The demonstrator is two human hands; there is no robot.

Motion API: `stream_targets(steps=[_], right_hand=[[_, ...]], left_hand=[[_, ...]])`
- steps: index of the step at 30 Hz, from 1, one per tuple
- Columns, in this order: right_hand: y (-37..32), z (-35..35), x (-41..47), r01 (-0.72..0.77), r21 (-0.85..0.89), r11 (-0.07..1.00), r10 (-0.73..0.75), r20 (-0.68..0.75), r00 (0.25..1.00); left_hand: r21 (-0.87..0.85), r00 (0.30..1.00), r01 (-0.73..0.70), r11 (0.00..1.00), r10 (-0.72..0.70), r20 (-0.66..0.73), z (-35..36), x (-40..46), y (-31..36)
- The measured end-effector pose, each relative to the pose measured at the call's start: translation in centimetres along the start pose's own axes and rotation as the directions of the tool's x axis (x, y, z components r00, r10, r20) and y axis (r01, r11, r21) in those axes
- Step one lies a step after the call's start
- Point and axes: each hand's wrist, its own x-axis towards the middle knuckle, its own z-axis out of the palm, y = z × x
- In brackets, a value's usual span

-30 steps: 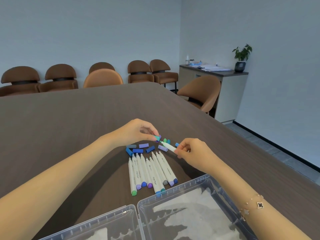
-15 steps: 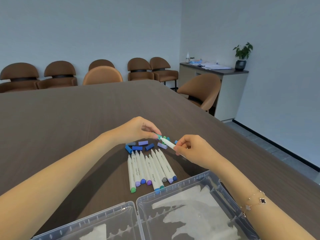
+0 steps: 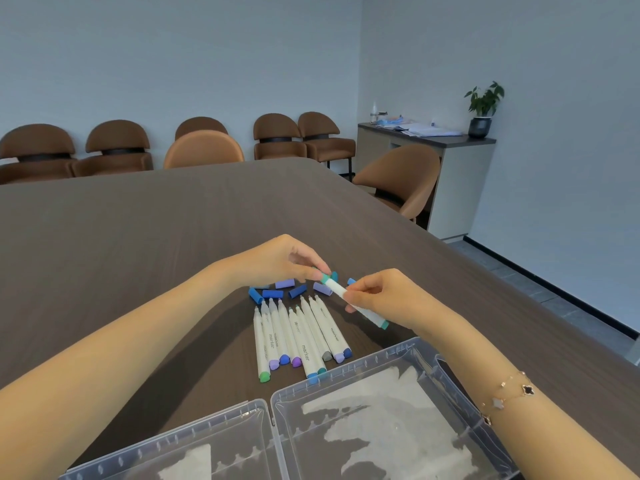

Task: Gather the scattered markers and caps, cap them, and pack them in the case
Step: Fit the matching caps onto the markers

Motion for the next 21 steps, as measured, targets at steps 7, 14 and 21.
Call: stream_targets(steps=[7,14,21], right_hand=[[-0.8,-0.6,-0.4,-0.276,0.466,0.841,0.189,0.225,0.956],[-0.4,-0.3,-0.6,-0.372,0.509,0.776,0.26,0.279,0.925],[-0.5,0.1,0.1,-0.191,-0.103,0.976,0.181,-0.102,0.978]], left_hand=[[-0.189,0.997,0.058,0.98,-0.066,-0.04,-0.2,0.4,0.9],[-0.216,0.995,0.089,0.972,-0.077,0.062,0.4,0.2,0.5],[-0.016,0.997,0.071,0.997,-0.071,-0.031,-1.4,1.4,0.8]])
